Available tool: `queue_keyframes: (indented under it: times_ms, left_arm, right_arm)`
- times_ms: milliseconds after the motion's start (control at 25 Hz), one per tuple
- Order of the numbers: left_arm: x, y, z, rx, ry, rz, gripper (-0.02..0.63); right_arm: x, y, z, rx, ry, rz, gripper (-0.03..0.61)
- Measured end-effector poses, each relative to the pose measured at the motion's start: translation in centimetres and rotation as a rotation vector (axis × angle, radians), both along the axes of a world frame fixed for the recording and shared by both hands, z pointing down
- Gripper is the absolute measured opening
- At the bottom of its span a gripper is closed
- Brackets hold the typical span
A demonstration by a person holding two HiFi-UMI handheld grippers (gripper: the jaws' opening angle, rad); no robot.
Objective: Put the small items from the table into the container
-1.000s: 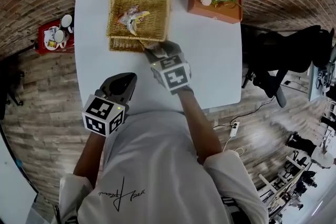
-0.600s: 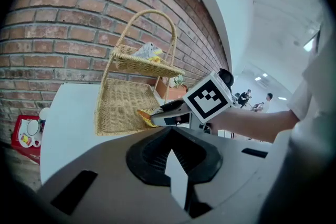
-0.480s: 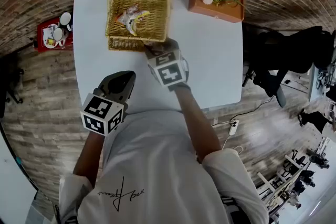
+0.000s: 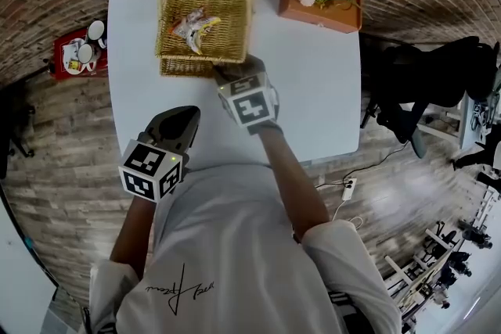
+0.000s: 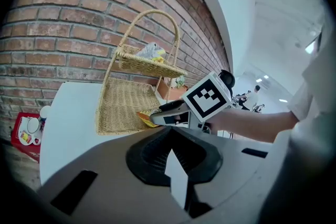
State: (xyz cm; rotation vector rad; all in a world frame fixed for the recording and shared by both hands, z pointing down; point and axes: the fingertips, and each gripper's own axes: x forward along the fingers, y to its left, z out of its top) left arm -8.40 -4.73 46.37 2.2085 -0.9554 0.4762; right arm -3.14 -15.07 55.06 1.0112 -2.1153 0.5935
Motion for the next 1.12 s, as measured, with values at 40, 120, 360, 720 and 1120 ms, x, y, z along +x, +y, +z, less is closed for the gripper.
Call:
queue_keyframes:
  times_ms: [40, 120, 360, 720, 1120]
  left_arm:
    - [0.1, 0.0, -0.1, 0.001, 0.001, 0.000, 0.009]
    - [0.1, 0.0, -0.2, 0.005, 0.003, -0.002, 0.009]
    - [0.1, 0.1, -0.3, 0.014, 0.004, -0.001, 0.009]
    - [0.6, 0.4, -0.8, 0.034, 0.020, 0.010, 0.009]
    - [1.0, 1.0, -1.5, 0.065, 0.029, 0.020, 0.009]
  right_arm:
    - [0.0, -0.1, -0.1, 0.003, -0.003, 0.000, 0.222]
    - [0.1, -0.1, -0.4, 0.003, -0.006, 0.002, 0.222]
    - [0.2, 0.2, -1.1, 0.021, -0.019, 0.014, 0.222]
    - [1.1, 1.4, -1.8, 0.035, -0.021, 0.023, 0.222]
    - [1.7, 3.2, -3.7, 0.047, -0.064, 0.034, 0.221]
